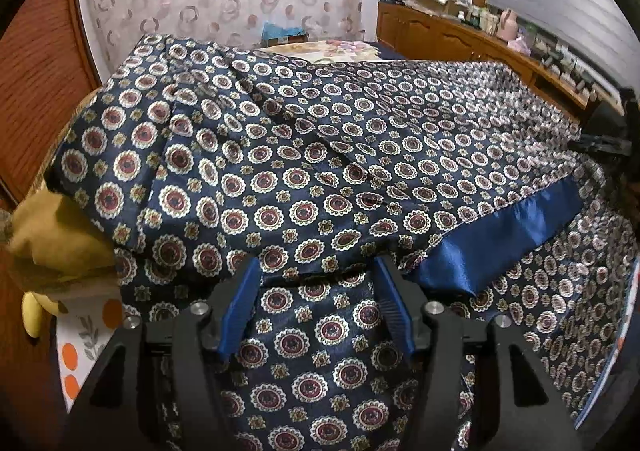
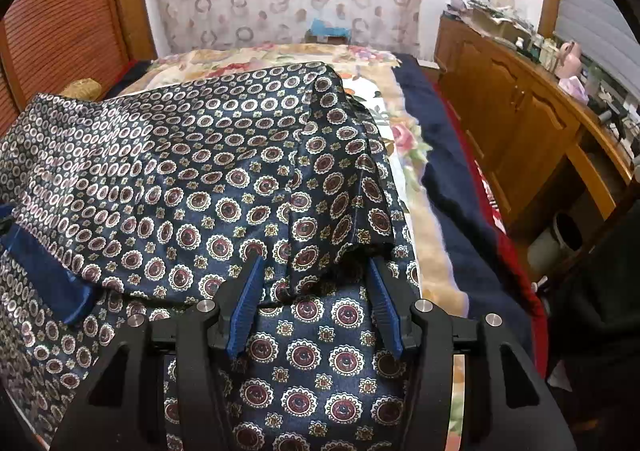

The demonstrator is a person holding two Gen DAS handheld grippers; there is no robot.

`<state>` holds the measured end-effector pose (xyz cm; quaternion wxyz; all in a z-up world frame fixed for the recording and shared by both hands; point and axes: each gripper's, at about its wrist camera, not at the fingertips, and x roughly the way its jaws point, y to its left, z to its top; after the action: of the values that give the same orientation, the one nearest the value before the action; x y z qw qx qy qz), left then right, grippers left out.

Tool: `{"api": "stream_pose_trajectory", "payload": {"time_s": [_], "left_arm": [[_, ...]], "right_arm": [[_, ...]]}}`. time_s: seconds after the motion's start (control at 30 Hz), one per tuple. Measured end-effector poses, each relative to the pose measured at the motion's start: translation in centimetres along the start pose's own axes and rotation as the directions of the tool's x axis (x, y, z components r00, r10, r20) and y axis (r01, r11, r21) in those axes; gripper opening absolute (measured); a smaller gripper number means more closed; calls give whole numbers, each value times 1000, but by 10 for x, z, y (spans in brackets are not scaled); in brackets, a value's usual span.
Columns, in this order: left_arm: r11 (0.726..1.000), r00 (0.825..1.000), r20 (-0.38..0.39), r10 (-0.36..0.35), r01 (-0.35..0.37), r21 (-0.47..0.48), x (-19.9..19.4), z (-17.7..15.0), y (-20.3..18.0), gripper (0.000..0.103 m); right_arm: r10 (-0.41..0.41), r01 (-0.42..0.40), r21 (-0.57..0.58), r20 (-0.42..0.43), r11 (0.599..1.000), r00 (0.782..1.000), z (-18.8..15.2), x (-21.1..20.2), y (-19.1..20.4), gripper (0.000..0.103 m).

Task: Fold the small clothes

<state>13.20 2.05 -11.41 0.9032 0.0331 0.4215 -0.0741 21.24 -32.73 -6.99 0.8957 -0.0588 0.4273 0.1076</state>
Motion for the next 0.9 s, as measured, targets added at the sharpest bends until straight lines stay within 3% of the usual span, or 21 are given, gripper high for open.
{"api": "stream_pose_trajectory", "payload": {"time_s": [0.23, 0.4, 0.77, 0.9], "left_arm": [[1000, 1000, -2, 11, -11, -13, 4, 6, 1, 67], [999, 1000, -8, 28, -28, -40, 7, 6, 2, 78], [998, 999, -6, 36, -36, -55, 2, -2, 7, 79], [995, 998, 53, 17, -11, -96, -19, -9, 15, 79]], "right_arm": [[-3, 3, -3, 1, 1000, 1000, -1, 0, 0, 53], [-2, 2, -2, 1, 1000, 1000, -1, 0, 1, 53], [-2, 2, -2, 1, 1000, 1000, -1, 0, 1, 53], [-2, 2, -3, 1, 1000, 1000, -2, 1, 1, 53]]}}
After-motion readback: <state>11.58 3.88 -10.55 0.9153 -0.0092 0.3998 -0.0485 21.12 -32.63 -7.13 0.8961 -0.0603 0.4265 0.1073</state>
